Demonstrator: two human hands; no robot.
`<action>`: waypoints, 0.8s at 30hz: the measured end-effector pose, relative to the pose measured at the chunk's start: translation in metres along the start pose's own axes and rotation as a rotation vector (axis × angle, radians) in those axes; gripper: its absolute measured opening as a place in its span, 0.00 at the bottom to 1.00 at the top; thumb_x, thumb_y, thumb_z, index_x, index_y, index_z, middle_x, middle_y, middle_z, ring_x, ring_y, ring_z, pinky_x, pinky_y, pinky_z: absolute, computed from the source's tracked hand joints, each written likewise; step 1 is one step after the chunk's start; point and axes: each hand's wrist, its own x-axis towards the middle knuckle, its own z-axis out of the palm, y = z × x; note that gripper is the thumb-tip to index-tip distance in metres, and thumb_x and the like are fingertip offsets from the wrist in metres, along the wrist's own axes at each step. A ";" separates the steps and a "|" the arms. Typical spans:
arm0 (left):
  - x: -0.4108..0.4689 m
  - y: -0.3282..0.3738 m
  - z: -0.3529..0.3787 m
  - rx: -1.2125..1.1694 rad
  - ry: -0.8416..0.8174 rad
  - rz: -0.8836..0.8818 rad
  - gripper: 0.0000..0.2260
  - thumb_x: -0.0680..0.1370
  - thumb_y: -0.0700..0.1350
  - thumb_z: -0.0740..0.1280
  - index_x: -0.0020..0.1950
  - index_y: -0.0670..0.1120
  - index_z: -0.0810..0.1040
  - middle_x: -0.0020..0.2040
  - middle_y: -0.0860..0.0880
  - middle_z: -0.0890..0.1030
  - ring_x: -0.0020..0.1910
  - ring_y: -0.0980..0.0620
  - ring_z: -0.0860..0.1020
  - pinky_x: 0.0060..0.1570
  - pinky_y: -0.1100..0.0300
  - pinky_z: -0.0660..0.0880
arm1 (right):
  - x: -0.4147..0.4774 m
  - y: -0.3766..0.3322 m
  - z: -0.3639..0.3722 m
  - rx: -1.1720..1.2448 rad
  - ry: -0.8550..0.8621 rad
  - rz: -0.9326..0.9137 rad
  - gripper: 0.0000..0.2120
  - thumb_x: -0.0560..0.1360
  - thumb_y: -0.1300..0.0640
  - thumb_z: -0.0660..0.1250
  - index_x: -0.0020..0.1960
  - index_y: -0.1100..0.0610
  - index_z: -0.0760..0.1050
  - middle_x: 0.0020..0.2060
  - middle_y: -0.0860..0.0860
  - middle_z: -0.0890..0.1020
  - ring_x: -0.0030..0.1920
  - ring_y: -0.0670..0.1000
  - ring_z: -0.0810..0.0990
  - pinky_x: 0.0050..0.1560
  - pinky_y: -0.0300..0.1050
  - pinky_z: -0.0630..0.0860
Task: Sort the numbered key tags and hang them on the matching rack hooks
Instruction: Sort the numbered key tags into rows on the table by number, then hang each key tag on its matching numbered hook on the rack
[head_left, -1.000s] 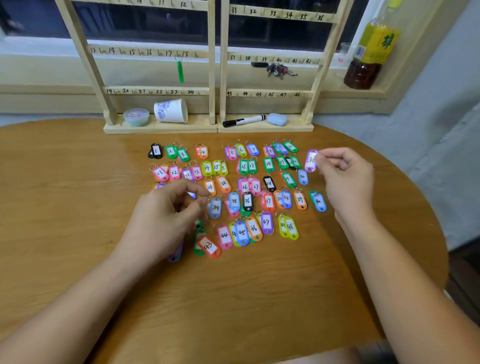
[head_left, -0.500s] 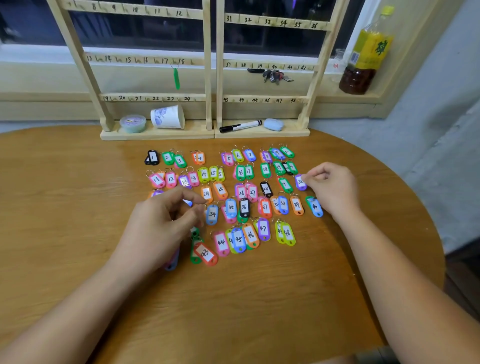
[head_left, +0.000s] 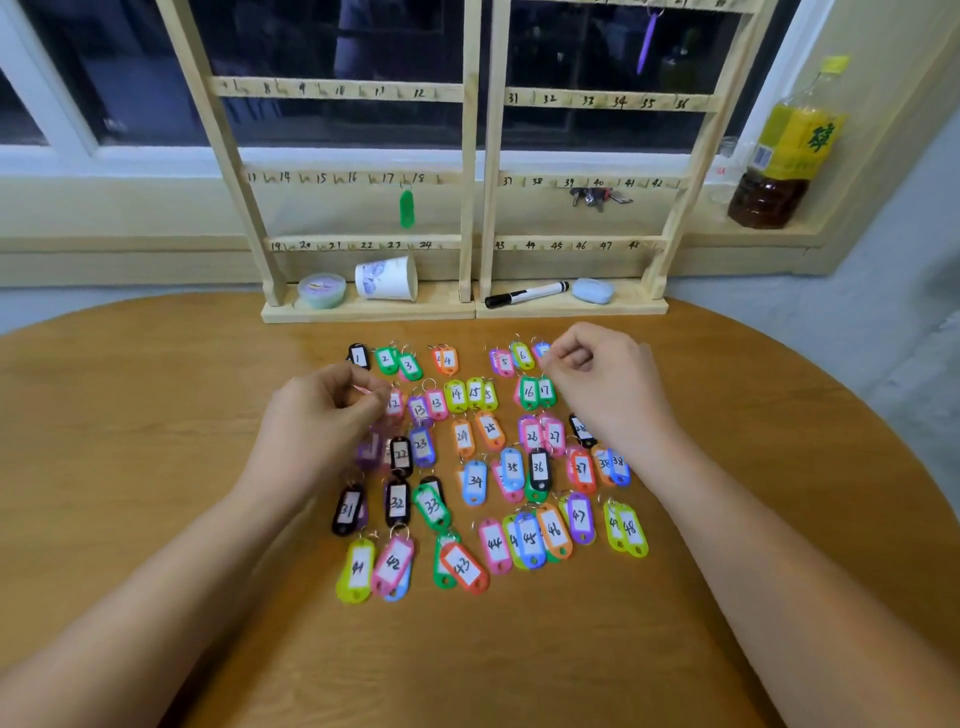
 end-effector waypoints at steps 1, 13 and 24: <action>0.012 -0.003 -0.004 0.023 0.023 -0.007 0.05 0.81 0.45 0.71 0.47 0.51 0.85 0.37 0.52 0.87 0.35 0.51 0.85 0.41 0.46 0.85 | 0.005 -0.009 0.009 0.010 -0.026 -0.007 0.06 0.78 0.56 0.73 0.43 0.50 0.82 0.33 0.44 0.82 0.35 0.38 0.78 0.35 0.32 0.69; 0.115 -0.028 -0.021 0.407 -0.009 -0.029 0.17 0.75 0.61 0.77 0.58 0.55 0.79 0.48 0.56 0.82 0.47 0.55 0.80 0.40 0.57 0.74 | 0.073 -0.079 0.119 0.009 -0.151 -0.088 0.07 0.77 0.55 0.73 0.40 0.50 0.80 0.30 0.44 0.79 0.35 0.43 0.79 0.41 0.42 0.78; 0.152 -0.037 -0.017 0.557 -0.109 -0.063 0.14 0.73 0.58 0.79 0.50 0.53 0.79 0.44 0.57 0.80 0.43 0.54 0.77 0.36 0.60 0.71 | 0.104 -0.092 0.166 -0.054 -0.307 -0.119 0.07 0.76 0.58 0.72 0.40 0.50 0.81 0.32 0.44 0.81 0.40 0.46 0.81 0.49 0.49 0.82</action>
